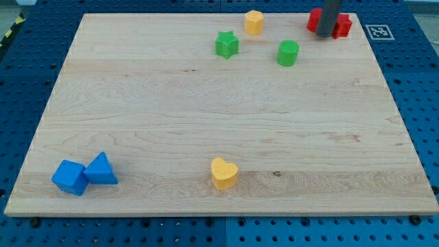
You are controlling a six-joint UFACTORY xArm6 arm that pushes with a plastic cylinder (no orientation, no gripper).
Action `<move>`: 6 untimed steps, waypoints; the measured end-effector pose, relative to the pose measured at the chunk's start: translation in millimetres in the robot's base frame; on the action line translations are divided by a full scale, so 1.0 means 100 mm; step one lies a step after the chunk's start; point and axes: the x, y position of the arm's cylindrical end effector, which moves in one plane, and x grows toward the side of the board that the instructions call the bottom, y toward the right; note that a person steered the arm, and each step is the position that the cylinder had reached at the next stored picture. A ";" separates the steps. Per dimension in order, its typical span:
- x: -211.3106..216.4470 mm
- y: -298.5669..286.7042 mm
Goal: Push green circle to the center right
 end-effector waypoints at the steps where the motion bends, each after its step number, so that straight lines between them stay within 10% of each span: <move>1: 0.07 -0.07; 6: 0.11 -0.43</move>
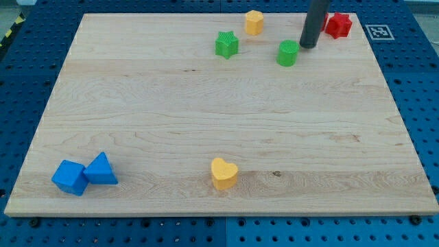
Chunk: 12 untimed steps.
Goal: Push green circle to the center right
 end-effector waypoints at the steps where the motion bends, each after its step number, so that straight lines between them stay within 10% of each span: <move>1: -0.10 -0.44; 4: 0.15 -0.98; 12: 1.58 0.28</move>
